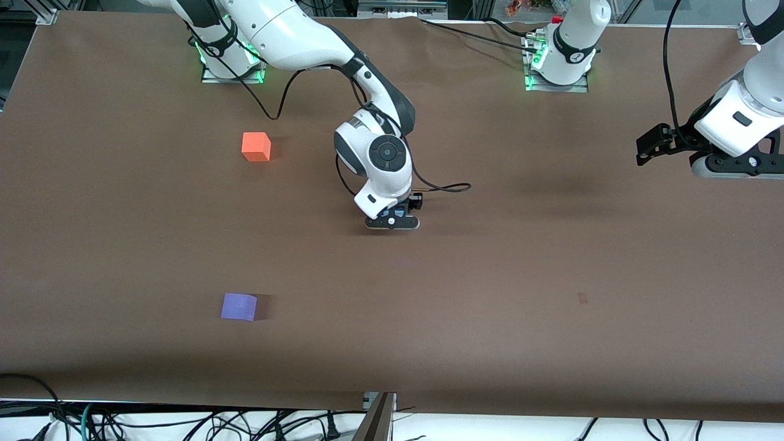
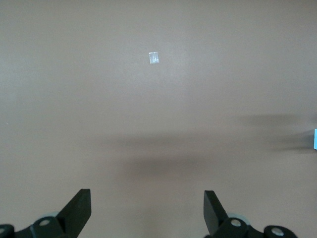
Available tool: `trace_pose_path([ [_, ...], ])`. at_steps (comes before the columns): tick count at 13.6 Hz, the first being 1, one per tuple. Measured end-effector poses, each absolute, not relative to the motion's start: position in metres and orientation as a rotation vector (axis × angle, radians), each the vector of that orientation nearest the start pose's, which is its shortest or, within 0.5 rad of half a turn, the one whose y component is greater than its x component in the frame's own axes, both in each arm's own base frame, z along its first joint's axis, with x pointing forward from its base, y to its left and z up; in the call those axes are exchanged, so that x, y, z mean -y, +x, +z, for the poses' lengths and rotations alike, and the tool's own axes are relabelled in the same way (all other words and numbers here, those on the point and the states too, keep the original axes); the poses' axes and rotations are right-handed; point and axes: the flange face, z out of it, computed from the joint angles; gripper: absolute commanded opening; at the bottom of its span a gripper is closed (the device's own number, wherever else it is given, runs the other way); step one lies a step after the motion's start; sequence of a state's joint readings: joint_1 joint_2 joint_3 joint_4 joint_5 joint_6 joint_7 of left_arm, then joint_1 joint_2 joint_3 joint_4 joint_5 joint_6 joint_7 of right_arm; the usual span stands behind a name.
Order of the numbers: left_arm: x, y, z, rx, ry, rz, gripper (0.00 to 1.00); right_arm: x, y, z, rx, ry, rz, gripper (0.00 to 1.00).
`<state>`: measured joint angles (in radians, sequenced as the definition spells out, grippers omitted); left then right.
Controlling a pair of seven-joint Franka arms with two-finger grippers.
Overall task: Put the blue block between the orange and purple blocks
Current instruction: 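Grasp the blue cube with the right gripper while the left gripper withdraws, then carry the blue cube with the right gripper between orange and purple cubes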
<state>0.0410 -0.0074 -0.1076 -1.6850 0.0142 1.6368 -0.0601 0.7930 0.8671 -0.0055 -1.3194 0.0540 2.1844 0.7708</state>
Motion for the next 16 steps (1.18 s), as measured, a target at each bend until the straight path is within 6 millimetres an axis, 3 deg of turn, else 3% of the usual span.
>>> trace_pose_path([
  [6,0.036,0.553,0.580,-0.012,-3.123,0.062,1.00,-0.526,0.525,0.216,-0.016,-3.118,0.041,0.27],
  [8,0.036,0.553,0.580,-0.012,-3.123,0.062,1.00,-0.513,0.538,0.231,0.020,-3.140,0.035,0.27],
  [13,0.036,0.553,0.580,-0.012,-3.123,0.062,1.00,-0.431,0.597,0.306,0.023,-3.218,-0.011,0.27],
  [16,0.035,0.553,0.580,-0.012,-3.123,0.062,1.00,-0.386,0.621,0.322,0.053,-3.268,-0.015,0.28],
])
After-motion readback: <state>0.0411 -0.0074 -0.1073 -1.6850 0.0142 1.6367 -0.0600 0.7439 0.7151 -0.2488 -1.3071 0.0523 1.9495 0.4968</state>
